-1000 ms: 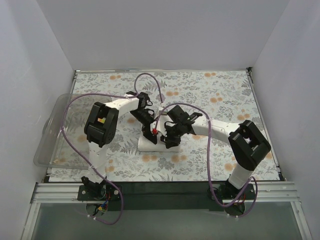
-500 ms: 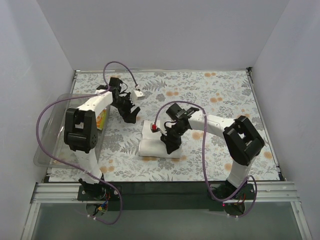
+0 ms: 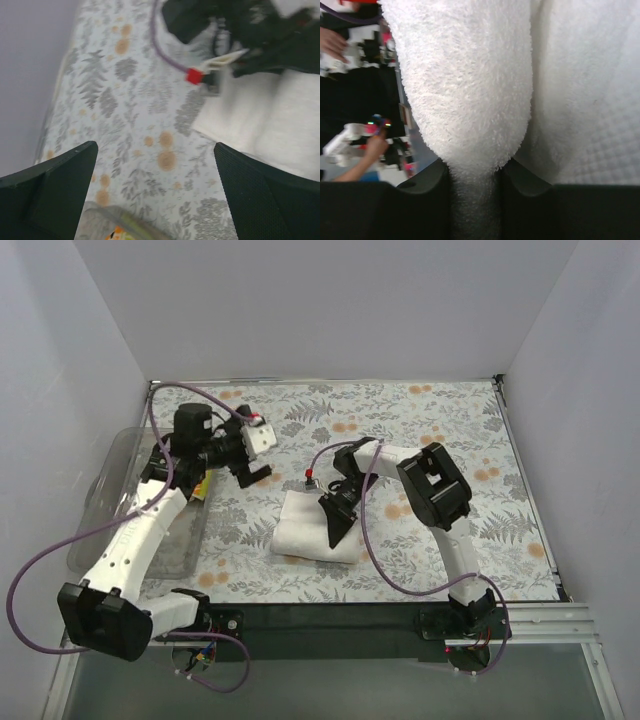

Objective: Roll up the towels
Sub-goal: Roll the towel

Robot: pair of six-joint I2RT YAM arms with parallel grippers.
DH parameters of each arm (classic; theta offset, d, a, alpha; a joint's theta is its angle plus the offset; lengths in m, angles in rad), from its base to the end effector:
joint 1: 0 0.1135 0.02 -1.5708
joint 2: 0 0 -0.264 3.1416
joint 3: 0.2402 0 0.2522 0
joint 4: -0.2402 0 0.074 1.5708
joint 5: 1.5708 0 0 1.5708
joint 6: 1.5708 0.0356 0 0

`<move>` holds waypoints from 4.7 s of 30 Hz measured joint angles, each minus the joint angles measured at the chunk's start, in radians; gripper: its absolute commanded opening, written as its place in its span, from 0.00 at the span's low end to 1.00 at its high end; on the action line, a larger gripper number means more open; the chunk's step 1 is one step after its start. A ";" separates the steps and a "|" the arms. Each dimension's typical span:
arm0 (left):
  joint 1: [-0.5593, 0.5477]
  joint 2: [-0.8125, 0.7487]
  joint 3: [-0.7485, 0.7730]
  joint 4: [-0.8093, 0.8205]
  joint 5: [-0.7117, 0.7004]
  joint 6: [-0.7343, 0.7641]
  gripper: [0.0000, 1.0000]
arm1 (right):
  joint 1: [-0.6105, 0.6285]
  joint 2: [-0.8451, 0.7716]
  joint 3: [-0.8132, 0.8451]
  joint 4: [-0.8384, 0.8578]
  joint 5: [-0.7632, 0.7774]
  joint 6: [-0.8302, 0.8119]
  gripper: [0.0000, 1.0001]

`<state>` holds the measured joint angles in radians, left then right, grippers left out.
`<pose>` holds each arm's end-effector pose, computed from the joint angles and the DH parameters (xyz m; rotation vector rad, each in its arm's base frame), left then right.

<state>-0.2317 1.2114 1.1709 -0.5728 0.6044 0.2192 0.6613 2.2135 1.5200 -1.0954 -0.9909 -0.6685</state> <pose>0.2472 -0.0791 0.3512 0.8031 1.9769 -0.6635 0.2853 0.2598 0.1231 1.4798 -2.1363 -1.4029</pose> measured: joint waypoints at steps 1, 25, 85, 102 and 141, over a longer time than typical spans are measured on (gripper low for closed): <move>-0.044 -0.020 -0.034 -0.013 0.000 0.028 0.98 | -0.007 0.037 0.026 -0.035 -0.029 -0.001 0.01; -0.564 0.116 -0.487 0.153 -0.255 0.267 0.77 | -0.053 0.284 0.215 -0.302 -0.172 0.004 0.01; -0.129 1.085 0.448 -0.927 0.430 0.399 0.24 | 0.156 -0.618 -0.655 1.085 0.605 -0.191 0.01; -0.018 0.795 0.288 -0.515 0.340 0.171 0.65 | 0.095 -0.459 -0.389 0.763 0.471 -0.127 0.01; -0.579 0.210 -0.536 0.417 -0.206 0.317 0.82 | -0.108 -0.016 -0.133 0.206 -0.200 0.089 0.01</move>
<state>-0.8112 1.4216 0.6350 -0.1558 0.3985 0.5365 0.5533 2.1971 1.3869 -0.8898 -1.1904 -0.5797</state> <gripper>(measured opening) 0.861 0.330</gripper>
